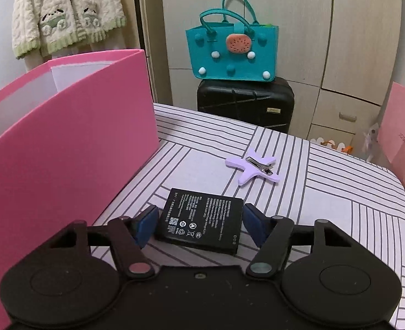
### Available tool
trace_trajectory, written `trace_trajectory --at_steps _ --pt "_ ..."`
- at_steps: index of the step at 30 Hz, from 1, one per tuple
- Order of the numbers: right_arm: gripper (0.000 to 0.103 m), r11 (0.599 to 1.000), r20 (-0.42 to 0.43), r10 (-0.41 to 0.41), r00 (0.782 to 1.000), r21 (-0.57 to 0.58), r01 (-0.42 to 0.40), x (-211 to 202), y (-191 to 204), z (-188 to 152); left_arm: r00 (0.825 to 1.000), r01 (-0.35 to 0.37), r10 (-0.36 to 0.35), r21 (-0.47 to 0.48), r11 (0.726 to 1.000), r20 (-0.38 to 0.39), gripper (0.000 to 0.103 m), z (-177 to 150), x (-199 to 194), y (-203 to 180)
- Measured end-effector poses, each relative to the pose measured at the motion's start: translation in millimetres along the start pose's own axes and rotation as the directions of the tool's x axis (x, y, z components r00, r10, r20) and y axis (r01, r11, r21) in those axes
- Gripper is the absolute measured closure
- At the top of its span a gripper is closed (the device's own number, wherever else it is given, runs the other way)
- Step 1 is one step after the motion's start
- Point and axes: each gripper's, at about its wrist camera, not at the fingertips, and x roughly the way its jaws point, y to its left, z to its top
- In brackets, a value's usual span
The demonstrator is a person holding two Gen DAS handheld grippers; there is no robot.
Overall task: Organize rigid objects
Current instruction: 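Grasp the black phone battery with the right gripper, then place the black phone battery into the box, release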
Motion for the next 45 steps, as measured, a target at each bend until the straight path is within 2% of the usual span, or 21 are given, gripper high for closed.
trace_trajectory --at_steps 7,9,22,29,38,45 --pt "0.029 1.000 -0.009 -0.003 1.000 -0.005 0.003 1 1 0 1.000 -0.011 0.011 0.006 1.000 0.006 0.096 -1 -1 -2" --pt "0.032 1.000 -0.009 -0.011 1.000 0.002 0.011 0 1 -1 1.000 -0.012 0.012 0.007 1.000 0.008 0.096 -2 -1 -2" --pt "0.034 0.999 -0.029 0.025 0.999 0.046 -0.023 -18 -5 -4 1.000 -0.018 0.018 0.003 1.000 0.022 0.096 0 1 0" --pt "0.034 0.999 -0.076 0.046 0.996 0.012 -0.045 -20 -1 -8 0.999 -0.018 0.018 0.002 1.000 0.028 0.096 0 3 -1" --pt "0.034 0.999 -0.084 0.016 0.996 -0.032 -0.019 -18 6 -10 0.999 -0.022 0.022 -0.008 1.000 0.033 0.098 -3 0 -1" --pt "0.034 0.998 -0.088 0.054 0.995 0.016 -0.053 -30 1 -5 0.998 -0.016 0.016 -0.009 1.000 0.054 0.099 -10 -10 -1"
